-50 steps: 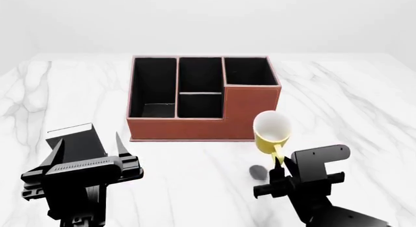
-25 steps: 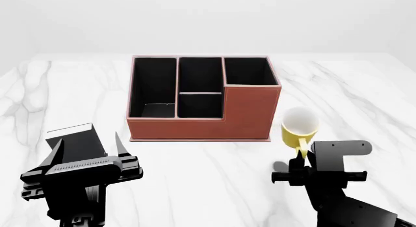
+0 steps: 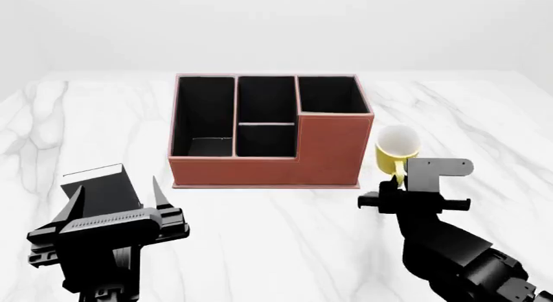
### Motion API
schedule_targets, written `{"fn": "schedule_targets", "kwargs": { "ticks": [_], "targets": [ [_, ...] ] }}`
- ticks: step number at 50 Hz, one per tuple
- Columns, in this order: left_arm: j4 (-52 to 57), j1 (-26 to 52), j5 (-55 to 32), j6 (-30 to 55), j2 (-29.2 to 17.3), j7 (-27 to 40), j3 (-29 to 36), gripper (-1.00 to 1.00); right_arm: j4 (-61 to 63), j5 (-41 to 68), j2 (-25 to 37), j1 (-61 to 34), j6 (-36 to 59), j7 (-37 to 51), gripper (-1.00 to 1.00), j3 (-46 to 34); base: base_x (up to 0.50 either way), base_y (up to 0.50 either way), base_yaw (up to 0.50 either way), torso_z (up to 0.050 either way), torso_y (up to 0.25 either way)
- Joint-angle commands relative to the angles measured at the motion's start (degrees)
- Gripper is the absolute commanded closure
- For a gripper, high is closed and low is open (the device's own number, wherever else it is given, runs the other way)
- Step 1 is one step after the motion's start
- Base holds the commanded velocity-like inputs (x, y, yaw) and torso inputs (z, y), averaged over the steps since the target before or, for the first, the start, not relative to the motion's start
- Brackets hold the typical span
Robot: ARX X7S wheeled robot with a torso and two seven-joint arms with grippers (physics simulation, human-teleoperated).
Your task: Pick up the yellow and white mug and place it to the right of the caddy.
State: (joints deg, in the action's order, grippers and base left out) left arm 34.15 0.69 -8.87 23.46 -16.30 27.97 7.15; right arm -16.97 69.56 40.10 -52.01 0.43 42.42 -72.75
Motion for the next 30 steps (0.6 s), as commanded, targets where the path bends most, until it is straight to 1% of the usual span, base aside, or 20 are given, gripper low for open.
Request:
{"fn": "schedule_targets", "kwargs": {
  "ticks": [1,14,30],
  "targets": [
    [-0.56,-0.16,0.37,-1.05,-0.04,-0.22,0.0,-1.0,-13.24,-2.98,-7.05,-3.05,-0.13,-5.66,1.0,1.29,0.0,0.0,0.0,0.0,0.0],
    [-0.63,-0.18,0.2,-1.27,-0.27,-0.02,0.22,-1.0,-26.88,-3.78,-12.46,-3.16,-2.14,-10.68,1.0,1.76,0.0,0.0,0.0,0.0,0.001],
    [-0.27,-0.23,-0.04,-1.44,-0.62,0.28,0.34,-1.0,-35.46,-3.27,-16.19,-2.5,-3.68,-15.29,1.0,2.68,0.0,0.0,0.0,0.0,0.001]
  ]
}}
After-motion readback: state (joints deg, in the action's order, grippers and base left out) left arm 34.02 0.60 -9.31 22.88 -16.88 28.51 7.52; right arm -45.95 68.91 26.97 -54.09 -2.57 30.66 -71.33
